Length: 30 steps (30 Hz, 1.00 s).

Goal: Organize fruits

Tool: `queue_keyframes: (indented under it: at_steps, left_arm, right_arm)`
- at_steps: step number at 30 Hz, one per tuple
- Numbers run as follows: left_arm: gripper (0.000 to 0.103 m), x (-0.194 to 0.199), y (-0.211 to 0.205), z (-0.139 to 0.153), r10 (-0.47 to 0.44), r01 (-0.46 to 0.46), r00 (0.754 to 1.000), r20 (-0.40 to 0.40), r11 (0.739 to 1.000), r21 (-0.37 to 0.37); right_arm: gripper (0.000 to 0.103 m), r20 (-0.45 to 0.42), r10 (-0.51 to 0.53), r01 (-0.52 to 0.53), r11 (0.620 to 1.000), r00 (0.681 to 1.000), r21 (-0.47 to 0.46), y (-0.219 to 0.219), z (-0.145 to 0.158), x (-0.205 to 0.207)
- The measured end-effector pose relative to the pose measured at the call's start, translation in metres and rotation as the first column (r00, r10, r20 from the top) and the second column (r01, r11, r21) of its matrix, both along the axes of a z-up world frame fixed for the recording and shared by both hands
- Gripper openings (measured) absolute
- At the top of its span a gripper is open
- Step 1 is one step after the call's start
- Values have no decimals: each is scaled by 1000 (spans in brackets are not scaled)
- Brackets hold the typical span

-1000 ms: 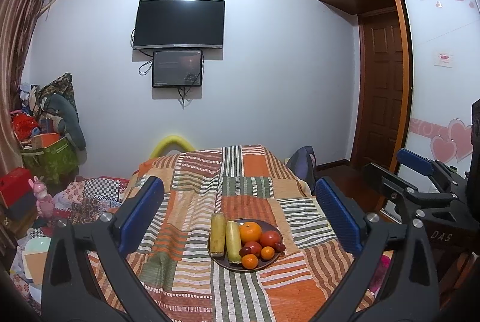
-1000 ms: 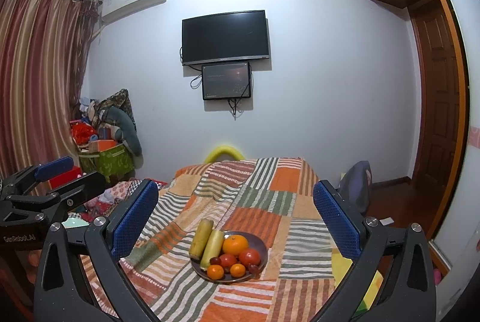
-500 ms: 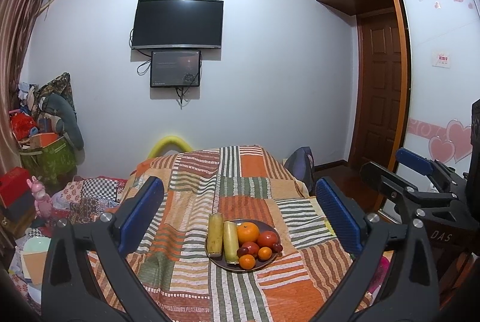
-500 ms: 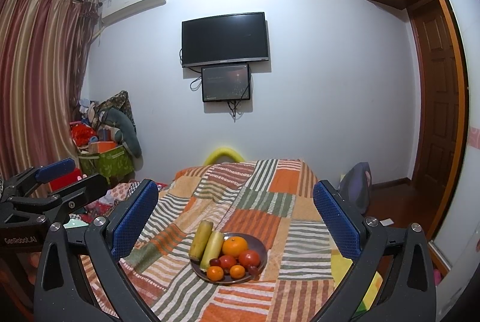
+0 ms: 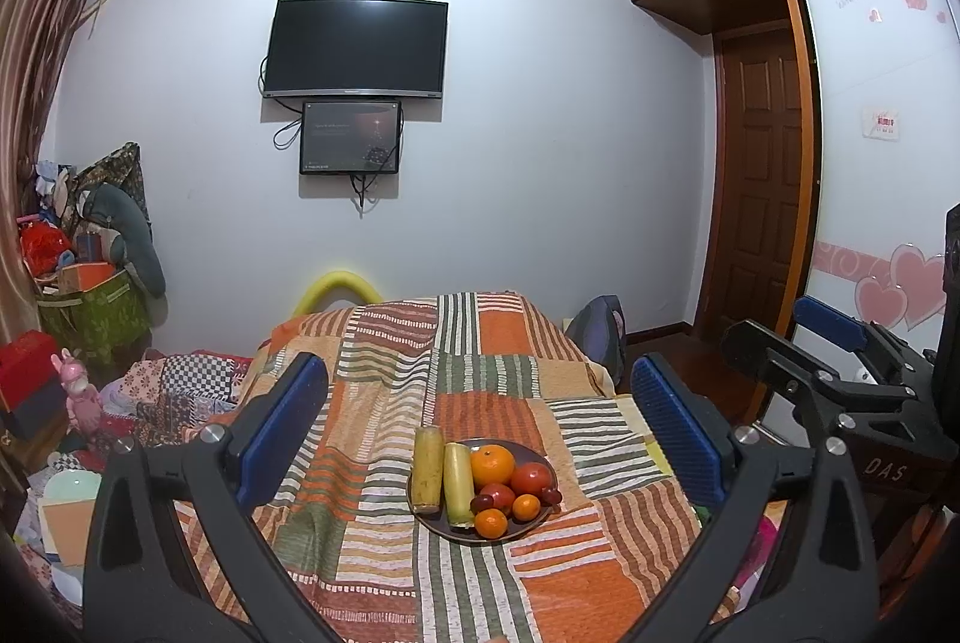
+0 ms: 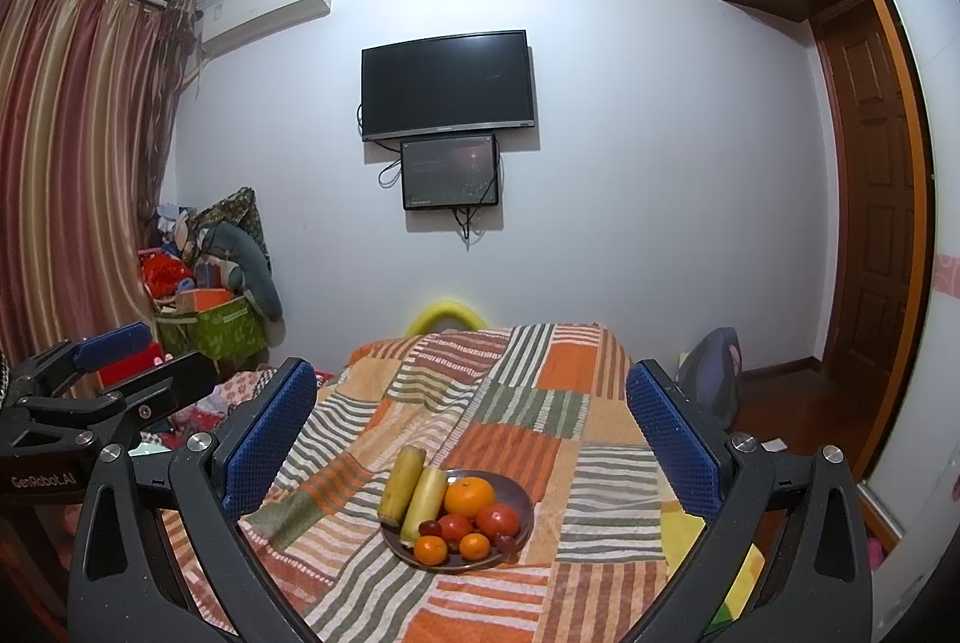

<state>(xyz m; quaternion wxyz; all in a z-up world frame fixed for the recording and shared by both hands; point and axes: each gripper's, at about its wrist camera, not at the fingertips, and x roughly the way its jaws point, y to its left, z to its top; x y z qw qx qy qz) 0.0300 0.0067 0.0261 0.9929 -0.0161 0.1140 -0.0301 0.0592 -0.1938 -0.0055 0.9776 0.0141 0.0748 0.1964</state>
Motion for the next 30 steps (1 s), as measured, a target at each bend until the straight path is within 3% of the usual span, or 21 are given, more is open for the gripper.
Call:
queue_keyframes:
  at_steps: [17,30]
  left_arm:
    - [103,5,-1,1,-31,30,999,-22,998,-47]
    - [103,3,-5,0,-35,35,999,-18,999,-32]
  right_arm:
    - [103,1,-5,5,1000,1000,8,-3,-1,-1]
    - [103,-10,-4,4,1000,1000,3,-3,-5,1]
